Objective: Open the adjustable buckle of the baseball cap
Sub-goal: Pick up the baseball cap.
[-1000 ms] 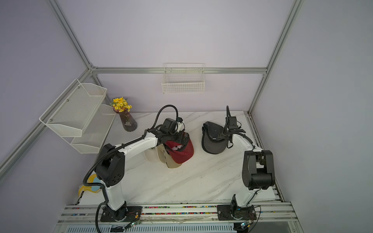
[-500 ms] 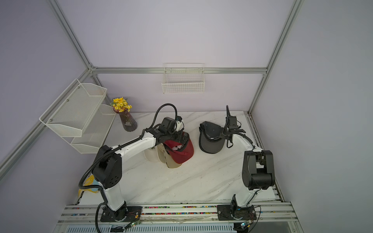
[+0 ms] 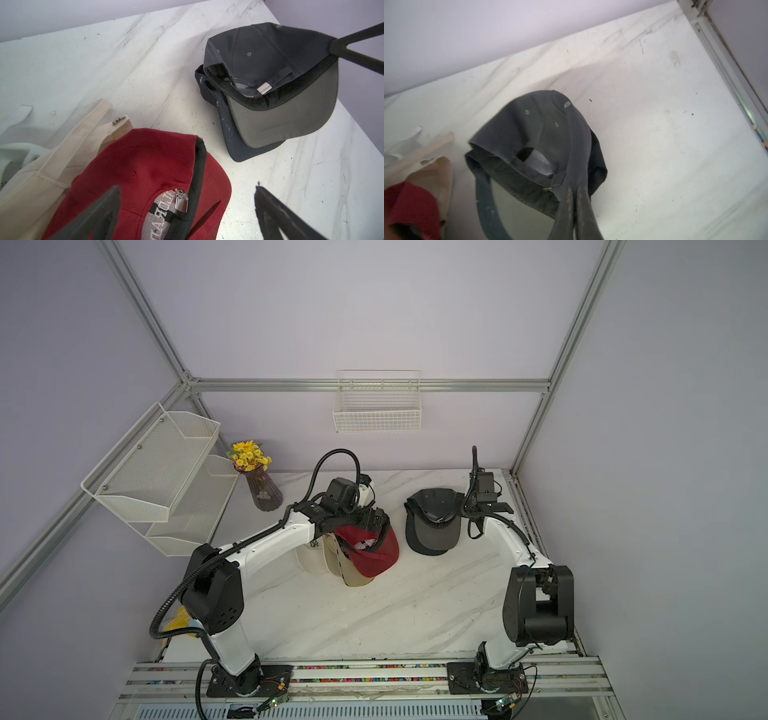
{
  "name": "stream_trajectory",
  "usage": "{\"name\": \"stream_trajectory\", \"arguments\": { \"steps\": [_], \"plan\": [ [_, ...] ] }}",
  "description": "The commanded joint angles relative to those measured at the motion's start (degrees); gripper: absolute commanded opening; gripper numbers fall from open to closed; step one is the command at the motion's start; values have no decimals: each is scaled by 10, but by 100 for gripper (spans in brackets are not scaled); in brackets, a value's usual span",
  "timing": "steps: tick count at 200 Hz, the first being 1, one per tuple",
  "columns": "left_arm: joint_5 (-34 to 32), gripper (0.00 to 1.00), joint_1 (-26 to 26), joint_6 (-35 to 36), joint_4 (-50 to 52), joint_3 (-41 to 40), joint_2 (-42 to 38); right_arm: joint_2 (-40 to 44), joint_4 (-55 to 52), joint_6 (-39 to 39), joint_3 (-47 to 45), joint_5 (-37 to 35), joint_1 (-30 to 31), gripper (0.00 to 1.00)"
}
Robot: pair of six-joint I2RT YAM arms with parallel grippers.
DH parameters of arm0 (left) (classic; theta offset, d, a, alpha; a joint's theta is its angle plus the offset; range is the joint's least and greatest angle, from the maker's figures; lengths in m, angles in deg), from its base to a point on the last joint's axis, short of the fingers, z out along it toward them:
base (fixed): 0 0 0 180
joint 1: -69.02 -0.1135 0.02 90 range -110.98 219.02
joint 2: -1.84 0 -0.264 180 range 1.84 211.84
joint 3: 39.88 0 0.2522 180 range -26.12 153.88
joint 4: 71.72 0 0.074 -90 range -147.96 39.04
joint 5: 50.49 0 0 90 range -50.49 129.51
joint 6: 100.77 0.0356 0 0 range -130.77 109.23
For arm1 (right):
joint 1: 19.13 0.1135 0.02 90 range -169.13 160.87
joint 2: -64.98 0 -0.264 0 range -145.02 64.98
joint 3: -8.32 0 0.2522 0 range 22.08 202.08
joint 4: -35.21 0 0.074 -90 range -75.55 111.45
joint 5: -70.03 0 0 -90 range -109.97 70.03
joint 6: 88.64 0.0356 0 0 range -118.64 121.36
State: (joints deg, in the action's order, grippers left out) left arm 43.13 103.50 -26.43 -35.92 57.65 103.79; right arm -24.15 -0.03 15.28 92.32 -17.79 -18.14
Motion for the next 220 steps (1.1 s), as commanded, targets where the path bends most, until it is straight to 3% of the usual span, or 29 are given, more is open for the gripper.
{"name": "stream_trajectory", "arguments": {
  "steps": [1,102,155,220],
  "plan": [
    [-8,100,-5,6,-10,3,-36,35,-4,20,22,38,1,0],
    [38,100,-1,0,-104,-44,-96,127,17,88,42,143,10,0],
    [-104,100,104,116,-105,3,-103,158,10,117,81,152,51,0],
    [-199,100,166,173,-184,30,-111,171,2,125,103,122,121,0]
  ]
}}
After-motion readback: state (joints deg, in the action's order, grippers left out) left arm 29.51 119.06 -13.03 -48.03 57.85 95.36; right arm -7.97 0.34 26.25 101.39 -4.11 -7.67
